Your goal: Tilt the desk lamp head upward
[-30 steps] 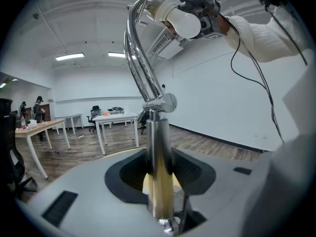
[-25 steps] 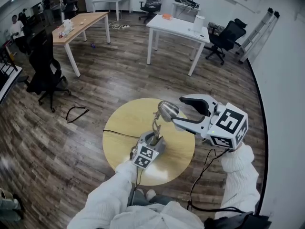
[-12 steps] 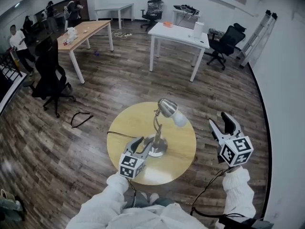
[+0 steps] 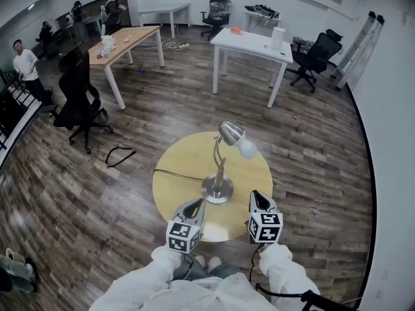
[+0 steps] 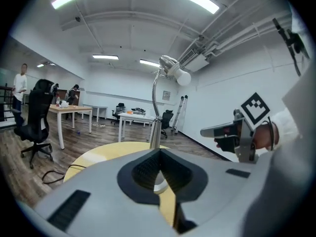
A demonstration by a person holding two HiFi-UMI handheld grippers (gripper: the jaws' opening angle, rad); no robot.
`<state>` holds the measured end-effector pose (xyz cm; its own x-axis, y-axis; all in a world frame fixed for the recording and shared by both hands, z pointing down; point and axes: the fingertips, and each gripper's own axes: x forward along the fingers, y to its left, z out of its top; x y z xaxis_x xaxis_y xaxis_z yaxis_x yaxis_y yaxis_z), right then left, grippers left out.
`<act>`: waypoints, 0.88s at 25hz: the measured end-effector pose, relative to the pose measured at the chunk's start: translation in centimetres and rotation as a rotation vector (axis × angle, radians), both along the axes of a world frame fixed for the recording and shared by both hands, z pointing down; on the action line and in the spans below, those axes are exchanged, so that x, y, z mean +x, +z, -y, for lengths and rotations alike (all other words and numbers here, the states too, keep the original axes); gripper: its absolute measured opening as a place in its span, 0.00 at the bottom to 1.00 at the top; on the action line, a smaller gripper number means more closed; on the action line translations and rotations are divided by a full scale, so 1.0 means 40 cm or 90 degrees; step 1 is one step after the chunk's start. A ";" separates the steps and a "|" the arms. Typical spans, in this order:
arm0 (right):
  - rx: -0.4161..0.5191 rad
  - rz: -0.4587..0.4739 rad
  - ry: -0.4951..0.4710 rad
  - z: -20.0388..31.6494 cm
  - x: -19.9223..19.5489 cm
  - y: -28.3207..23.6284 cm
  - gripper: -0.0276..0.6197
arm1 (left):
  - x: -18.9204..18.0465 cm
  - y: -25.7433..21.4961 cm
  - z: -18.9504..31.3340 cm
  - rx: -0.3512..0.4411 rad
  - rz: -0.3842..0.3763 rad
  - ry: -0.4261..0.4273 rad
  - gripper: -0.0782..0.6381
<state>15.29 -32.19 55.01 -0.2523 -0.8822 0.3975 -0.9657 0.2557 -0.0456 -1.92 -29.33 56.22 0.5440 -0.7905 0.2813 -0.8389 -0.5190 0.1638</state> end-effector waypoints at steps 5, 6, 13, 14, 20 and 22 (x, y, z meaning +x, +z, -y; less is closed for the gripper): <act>-0.037 0.048 0.002 -0.040 -0.046 0.057 0.06 | 0.040 0.003 -0.054 -0.019 -0.003 -0.004 0.11; -0.041 0.058 0.002 -0.048 -0.049 0.058 0.06 | 0.046 0.002 -0.063 -0.024 0.001 -0.003 0.11; -0.051 0.092 -0.025 -0.136 -0.061 0.040 0.06 | 0.068 -0.048 -0.134 -0.034 -0.027 -0.022 0.11; -0.049 0.089 -0.028 -0.146 -0.066 0.037 0.06 | 0.066 -0.059 -0.141 -0.031 -0.029 -0.025 0.11; -0.045 0.099 -0.015 -0.211 -0.093 0.017 0.06 | 0.049 -0.092 -0.195 -0.025 -0.028 -0.011 0.11; -0.044 0.103 0.000 -0.242 -0.104 0.015 0.06 | 0.033 -0.093 -0.226 -0.025 -0.022 -0.002 0.11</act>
